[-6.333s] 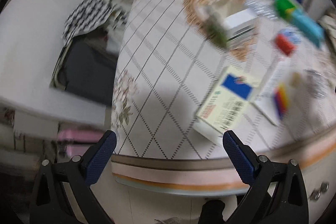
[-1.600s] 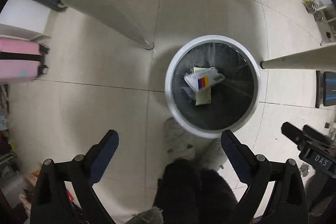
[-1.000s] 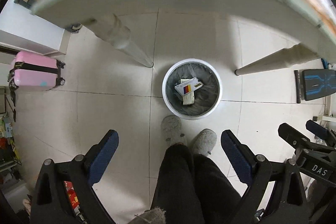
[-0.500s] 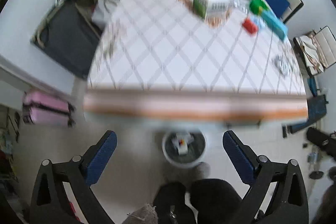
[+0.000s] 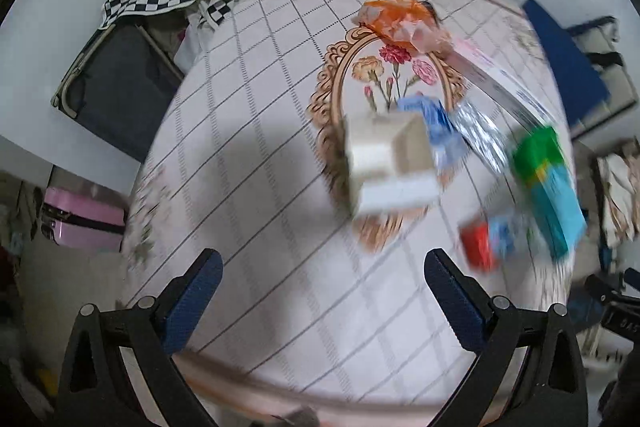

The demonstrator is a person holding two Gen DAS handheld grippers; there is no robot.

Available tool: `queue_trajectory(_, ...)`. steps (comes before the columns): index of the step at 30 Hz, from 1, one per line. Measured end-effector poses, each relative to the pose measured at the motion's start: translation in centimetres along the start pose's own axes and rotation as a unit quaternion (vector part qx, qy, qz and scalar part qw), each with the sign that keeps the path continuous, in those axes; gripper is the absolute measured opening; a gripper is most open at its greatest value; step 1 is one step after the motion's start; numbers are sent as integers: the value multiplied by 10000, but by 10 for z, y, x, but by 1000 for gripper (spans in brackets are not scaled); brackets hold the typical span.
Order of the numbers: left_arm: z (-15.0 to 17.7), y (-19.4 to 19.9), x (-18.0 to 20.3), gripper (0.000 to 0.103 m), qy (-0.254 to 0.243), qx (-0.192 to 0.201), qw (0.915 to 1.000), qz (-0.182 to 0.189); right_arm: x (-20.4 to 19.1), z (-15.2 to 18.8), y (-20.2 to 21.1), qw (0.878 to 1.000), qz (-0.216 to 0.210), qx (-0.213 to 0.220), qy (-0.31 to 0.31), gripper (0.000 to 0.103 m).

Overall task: Collect trash
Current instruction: 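Move both tools back over the table, then grasp the green-blue snack bag with the right tool while the left tool grasps the white torn box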

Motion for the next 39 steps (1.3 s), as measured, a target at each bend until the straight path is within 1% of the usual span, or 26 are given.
queue_trajectory(3, -21, -24, 17, 103, 122, -278, 9994, -148, 2, -63, -32, 9965, 309, -313, 705, 103)
queue_trajectory(5, -34, -42, 22, 103, 236, -471, 9985, -160, -5, -96, -57, 9900, 499, -452, 1238, 103)
queue_trajectory(8, -47, -62, 27, 103, 335, -677, 9970, -149, -13, -132, -90, 9785, 675, -658, 1834, 103)
queue_trajectory(10, -54, -76, 28, 103, 396, -844, 9956, -92, -22, -144, -108, 9748, 494, -818, 2017, 103)
queue_trajectory(12, -59, -90, 30, 102, 425, -1012, 9940, -48, -27, -154, -119, 9764, 266, -910, 1941, 103)
queue_trajectory(14, -63, -98, 29, 102, 443, -1082, 9931, -32, -30, -163, -128, 9799, 87, -957, 1749, 103)
queue_trajectory(15, -64, -101, 28, 96, 438, -1089, 9931, -32, -31, -165, -130, 9821, -19, -952, 1627, 103)
queue_trajectory(16, -65, -101, 28, 83, 427, -1080, 9932, -16, -32, -166, -132, 9835, -119, -961, 1527, 99)
queue_trajectory(18, -63, -104, 29, 71, 391, -1145, 9927, -5, -35, -166, -132, 9855, -309, -946, 1376, 96)
queue_trajectory(20, -61, -103, 29, 60, 370, -1104, 9932, 63, -36, -165, -131, 9863, -410, -928, 1303, 92)
queue_trajectory(21, -61, -102, 30, 46, 351, -1078, 9935, 90, -37, -165, -129, 9866, -485, -903, 1266, 90)
queue_trajectory(22, -61, -100, 30, 34, 332, -1064, 9937, 92, -38, -164, -127, 9871, -544, -883, 1224, 85)
queue_trajectory(23, -60, -98, 29, 27, 320, -1034, 9941, 104, -38, -162, -125, 9874, -580, -867, 1193, 80)
queue_trajectory(24, -58, -96, 28, 13, 305, -995, 9945, 146, -38, -160, -121, 9877, -678, -850, 1124, 79)
queue_trajectory(25, -58, -94, 26, 5, 301, -974, 9947, 135, -37, -159, -118, 9880, -733, -834, 1077, 77)
queue_trajectory(29, -55, -82, 20, 2, 237, -815, 9963, 117, -38, -154, -105, 9891, -938, -709, 883, 72)
queue_trajectory(31, -52, -73, 20, 1, 218, -750, 9968, 142, -37, -152, -96, 9896, -1069, -609, 745, 72)
queue_trajectory(35, -51, -48, 18, 1, 137, -486, 9986, 170, -34, -150, -74, 9889, -1336, -433, 492, 71)
queue_trajectory(37, -52, -38, 17, 1, 180, -379, 9985, 339, -35, -150, -61, 9882, -1441, -311, 408, 71)
queue_trajectory(39, -56, -35, 11, 3, 375, -315, 9968, 625, -33, -146, -52, 9875, -1519, -227, 342, 71)
Point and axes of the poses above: each gripper's, at about its wrist camera, not at the fingertips, and y roughly against the way its jaws point, x to its right, z to its underside, the point moved 10 cm from there along -y, roughly the way its jaws point, and after that the axes turned 7 degrees about -x, right-handed, at the moved point
